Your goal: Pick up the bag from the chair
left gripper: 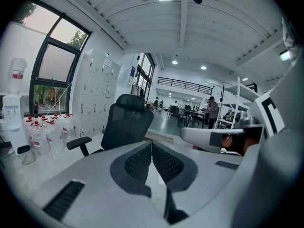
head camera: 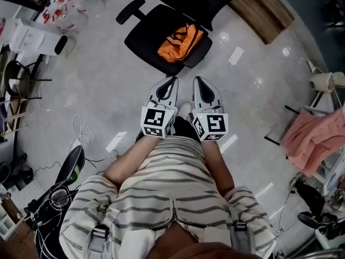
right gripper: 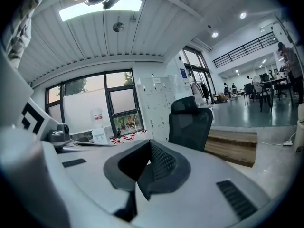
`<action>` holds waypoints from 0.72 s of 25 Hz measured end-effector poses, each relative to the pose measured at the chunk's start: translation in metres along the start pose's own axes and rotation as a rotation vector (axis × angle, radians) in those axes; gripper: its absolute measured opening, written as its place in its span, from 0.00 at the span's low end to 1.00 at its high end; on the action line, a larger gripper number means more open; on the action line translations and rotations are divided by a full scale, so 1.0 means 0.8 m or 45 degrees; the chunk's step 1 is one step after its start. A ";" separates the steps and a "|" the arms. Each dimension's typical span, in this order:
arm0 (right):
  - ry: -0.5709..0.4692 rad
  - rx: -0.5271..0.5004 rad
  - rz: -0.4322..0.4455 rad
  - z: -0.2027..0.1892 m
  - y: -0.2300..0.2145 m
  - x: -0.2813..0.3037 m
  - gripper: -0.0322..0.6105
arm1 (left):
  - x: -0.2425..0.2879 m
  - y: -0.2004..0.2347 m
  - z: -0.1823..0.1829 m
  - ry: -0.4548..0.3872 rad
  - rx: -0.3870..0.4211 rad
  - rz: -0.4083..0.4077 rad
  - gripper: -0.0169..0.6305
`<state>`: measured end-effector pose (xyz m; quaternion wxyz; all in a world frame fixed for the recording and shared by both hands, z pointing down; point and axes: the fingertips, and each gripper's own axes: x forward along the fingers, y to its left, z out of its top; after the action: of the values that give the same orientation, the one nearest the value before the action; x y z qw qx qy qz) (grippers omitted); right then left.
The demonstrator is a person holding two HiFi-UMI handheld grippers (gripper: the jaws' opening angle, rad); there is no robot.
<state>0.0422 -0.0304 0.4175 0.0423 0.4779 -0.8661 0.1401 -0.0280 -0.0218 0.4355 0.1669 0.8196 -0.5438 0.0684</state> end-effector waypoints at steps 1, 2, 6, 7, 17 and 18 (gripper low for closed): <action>0.004 -0.003 -0.004 0.000 0.001 0.003 0.08 | 0.003 0.004 0.000 0.005 -0.006 -0.005 0.06; 0.007 -0.006 -0.011 0.000 0.001 0.007 0.08 | 0.006 0.007 -0.001 0.011 -0.011 -0.013 0.06; 0.020 -0.004 -0.053 0.002 -0.002 0.017 0.08 | 0.025 0.016 -0.007 0.051 -0.008 -0.060 0.06; 0.023 -0.002 -0.064 0.001 -0.003 0.019 0.08 | 0.029 0.018 -0.008 0.060 -0.005 -0.070 0.06; 0.063 0.035 -0.142 -0.016 -0.020 0.048 0.08 | 0.070 0.037 -0.022 0.118 -0.013 -0.124 0.06; 0.066 0.037 -0.149 -0.017 -0.023 0.050 0.08 | 0.074 0.039 -0.023 0.125 -0.012 -0.126 0.06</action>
<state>0.0351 -0.0685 0.4429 0.0659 0.5245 -0.8332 0.1624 -0.0315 -0.0775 0.4765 0.2003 0.8403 -0.4941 0.0977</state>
